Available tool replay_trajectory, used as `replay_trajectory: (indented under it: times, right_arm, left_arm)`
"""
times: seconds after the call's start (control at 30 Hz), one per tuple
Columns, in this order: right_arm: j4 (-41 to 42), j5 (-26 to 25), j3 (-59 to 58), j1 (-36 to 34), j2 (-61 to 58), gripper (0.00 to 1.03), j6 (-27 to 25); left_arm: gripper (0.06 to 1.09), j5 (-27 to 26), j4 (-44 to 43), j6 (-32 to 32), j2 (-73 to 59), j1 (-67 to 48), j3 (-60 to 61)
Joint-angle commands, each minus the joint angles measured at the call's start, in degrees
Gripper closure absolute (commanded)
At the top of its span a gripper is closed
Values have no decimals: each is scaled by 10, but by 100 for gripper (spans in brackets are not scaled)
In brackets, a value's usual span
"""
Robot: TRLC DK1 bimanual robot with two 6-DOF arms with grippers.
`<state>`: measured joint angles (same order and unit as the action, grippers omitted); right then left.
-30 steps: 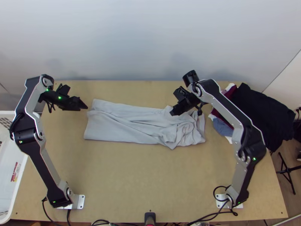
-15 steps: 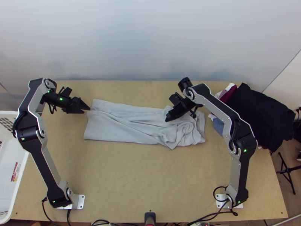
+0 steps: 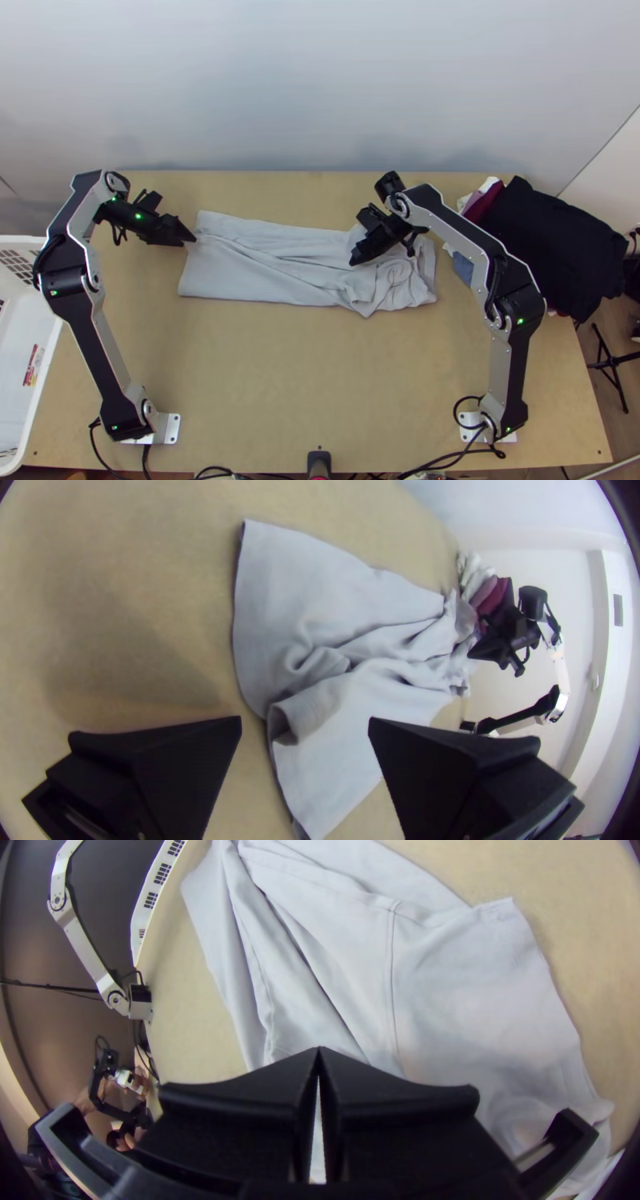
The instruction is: Fold the t-shirt
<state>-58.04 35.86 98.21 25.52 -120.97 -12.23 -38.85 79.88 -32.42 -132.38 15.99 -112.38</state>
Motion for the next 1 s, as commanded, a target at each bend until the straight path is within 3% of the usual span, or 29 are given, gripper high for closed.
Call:
replay_trajectory:
  times: [0.0,0.3,0.97]
  right_arm:
    - [2,-9,0,7,1,100,5]
    - [2,-15,0,9,0,100,6]
    - [18,-32,-5,16,-21,100,5]
  left_arm:
    - [16,36,-34,2,-2,-12,15]
    - [16,62,-86,29,23,-39,77]
    - [17,35,-73,60,11,-105,76]
